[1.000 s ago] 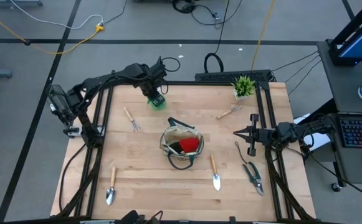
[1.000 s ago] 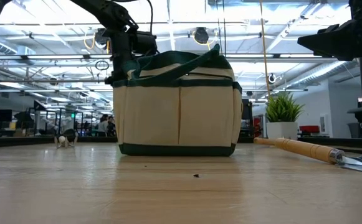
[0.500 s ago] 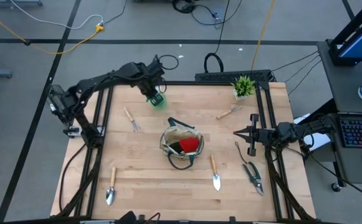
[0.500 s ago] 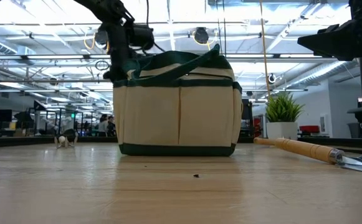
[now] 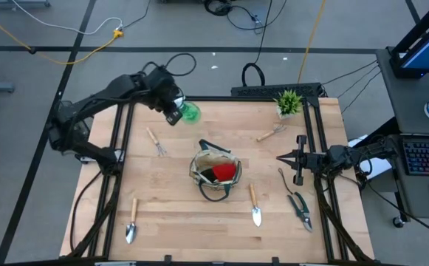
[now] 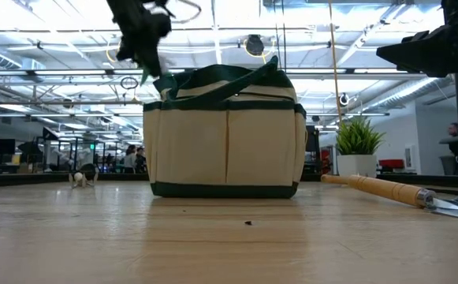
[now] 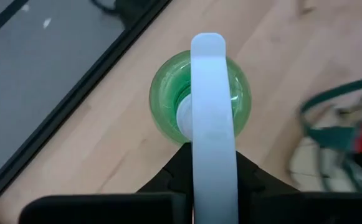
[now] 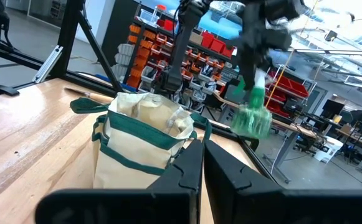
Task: Pick & Place Garden tools in Gardening bag
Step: Put the green spray bottle into the gardening bag
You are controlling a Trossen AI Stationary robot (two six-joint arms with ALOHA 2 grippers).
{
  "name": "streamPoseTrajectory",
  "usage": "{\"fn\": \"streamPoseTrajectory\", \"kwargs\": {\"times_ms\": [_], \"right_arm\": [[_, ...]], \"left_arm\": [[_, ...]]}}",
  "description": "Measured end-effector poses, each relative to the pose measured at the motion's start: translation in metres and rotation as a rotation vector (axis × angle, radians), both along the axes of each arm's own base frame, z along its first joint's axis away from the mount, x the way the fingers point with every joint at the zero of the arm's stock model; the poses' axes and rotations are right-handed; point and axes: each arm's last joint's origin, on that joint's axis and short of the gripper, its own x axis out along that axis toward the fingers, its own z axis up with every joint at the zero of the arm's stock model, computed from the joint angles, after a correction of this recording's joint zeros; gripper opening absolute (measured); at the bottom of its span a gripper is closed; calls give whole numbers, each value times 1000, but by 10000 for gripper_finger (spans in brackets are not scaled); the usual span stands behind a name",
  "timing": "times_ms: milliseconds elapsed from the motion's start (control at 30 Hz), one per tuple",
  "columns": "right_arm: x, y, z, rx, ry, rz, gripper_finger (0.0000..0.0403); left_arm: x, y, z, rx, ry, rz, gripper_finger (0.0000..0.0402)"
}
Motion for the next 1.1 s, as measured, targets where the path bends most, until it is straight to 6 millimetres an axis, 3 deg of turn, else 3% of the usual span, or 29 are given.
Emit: {"fn": "streamPoseTrajectory", "kwargs": {"times_ms": [267,533,933,1100], "right_arm": [[0,0,0,0,0,0,9],[0,0,0,2,0,0,9],[0,0,0,3,0,0,9],[0,0,0,3,0,0,9]], "left_arm": [[-14,-47,33,-12,-190,-96,45],[1,-91,46,-24,-333,-244,45],[9,-144,49,-25,-380,-325,45],[18,-163,40,-15,-325,-363,45]]}}
